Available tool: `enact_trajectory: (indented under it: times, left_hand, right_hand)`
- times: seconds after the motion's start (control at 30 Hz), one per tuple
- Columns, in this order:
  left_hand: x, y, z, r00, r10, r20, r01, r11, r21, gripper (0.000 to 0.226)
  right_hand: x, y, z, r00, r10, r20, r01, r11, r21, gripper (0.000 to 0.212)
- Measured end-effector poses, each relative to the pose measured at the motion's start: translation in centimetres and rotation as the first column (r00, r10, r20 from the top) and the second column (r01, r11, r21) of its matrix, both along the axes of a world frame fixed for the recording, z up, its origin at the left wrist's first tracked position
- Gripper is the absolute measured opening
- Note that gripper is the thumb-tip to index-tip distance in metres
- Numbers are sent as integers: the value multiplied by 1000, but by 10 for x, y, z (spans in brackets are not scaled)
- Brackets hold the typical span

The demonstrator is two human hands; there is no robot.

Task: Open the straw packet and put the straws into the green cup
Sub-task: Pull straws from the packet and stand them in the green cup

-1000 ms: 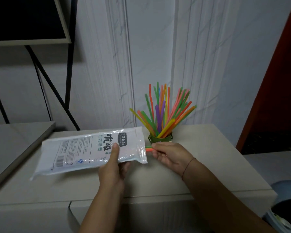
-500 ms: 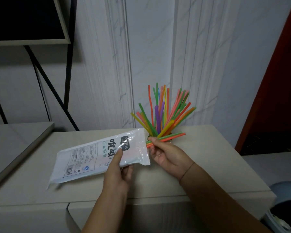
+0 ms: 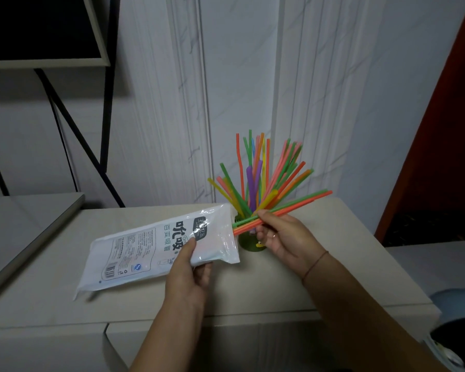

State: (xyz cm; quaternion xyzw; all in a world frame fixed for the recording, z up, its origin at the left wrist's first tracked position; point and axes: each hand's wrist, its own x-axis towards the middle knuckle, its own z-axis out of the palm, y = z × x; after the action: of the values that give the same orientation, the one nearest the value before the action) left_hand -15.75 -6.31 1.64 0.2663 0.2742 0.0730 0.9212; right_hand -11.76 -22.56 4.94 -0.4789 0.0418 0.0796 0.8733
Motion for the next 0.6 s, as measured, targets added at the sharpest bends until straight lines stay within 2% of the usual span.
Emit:
enact_trajectory:
  times: [0.17, 0.37, 0.6]
  left_hand:
    - [0, -4, 1, 1000, -1, 7, 2, 1000, -15, 17]
    - [1, 6, 2, 999, 37, 9, -37, 999, -19, 17]
    - [4, 10, 3, 1000, 17, -25, -16, 1000, 15, 14]
  right_hand:
    - [-4, 15, -3, 997, -39, 73, 43, 997, -57, 5]
    - [7, -22, 13, 965, -232, 124, 250, 956, -156, 6]
    - [12, -45, 20, 879, -439, 184, 465, 876, -131, 6]
